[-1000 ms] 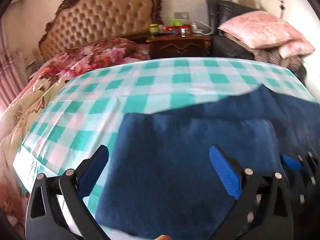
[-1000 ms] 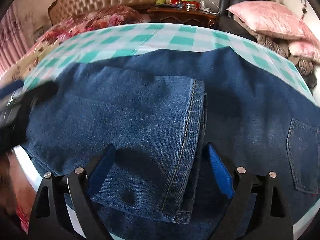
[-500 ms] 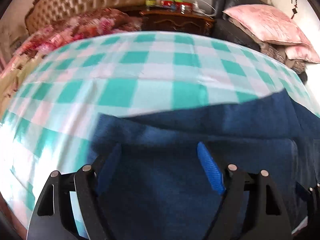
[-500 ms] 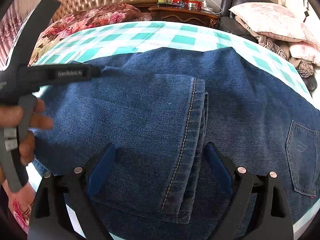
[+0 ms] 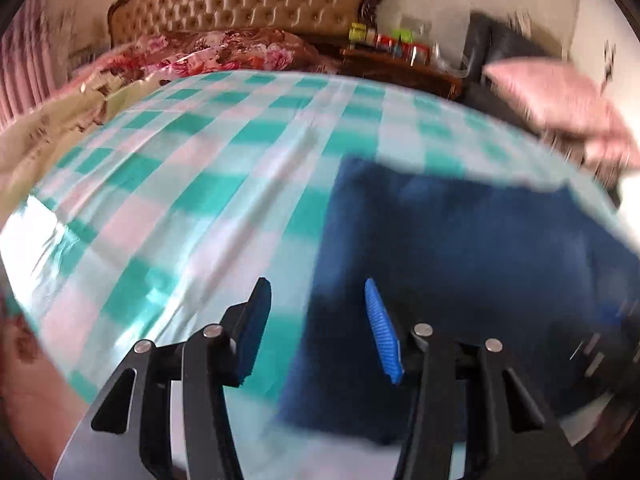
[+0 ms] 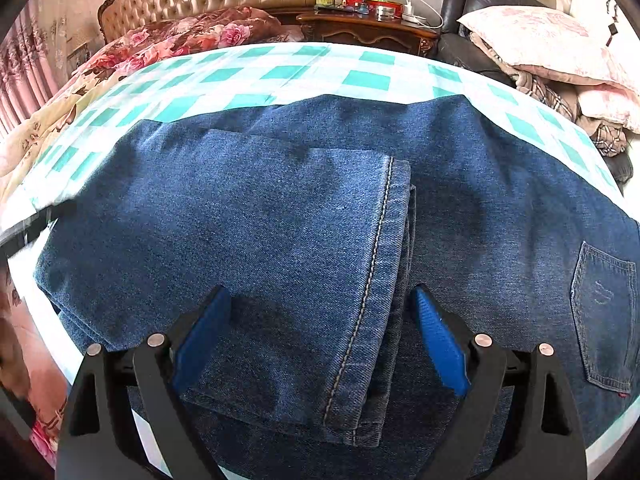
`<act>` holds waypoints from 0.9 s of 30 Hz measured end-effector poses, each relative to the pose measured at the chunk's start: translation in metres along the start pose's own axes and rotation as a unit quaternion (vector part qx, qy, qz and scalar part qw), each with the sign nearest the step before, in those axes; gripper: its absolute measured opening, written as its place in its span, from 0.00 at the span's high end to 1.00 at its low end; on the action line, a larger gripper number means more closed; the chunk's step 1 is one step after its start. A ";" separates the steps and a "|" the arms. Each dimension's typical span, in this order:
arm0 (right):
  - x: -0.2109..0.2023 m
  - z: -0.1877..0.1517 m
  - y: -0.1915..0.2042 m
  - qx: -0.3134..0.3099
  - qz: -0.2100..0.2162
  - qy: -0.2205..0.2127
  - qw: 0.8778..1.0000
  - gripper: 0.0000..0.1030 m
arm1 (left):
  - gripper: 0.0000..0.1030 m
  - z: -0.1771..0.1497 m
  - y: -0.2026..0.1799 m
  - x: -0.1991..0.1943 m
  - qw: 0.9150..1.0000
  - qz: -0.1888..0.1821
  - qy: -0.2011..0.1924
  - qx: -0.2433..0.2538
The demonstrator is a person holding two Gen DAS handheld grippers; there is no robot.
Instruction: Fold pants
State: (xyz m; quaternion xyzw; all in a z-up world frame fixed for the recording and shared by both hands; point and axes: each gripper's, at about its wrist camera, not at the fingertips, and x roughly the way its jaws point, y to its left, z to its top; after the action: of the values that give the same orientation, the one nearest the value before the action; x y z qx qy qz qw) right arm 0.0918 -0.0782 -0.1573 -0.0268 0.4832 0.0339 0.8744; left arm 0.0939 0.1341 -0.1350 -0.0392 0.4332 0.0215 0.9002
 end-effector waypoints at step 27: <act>0.021 0.037 -0.003 -0.038 -0.067 -0.009 0.997 0.21 | 0.54 -0.060 0.013 -0.052 0.997 -0.059 -0.034 0.042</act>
State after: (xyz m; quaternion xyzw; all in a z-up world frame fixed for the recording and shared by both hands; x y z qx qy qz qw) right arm 0.1346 -0.0777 -0.1553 -0.0918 0.4710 -0.0059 0.8773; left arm 0.0140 0.1416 -0.1321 -0.0259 0.3999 -0.0485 0.9149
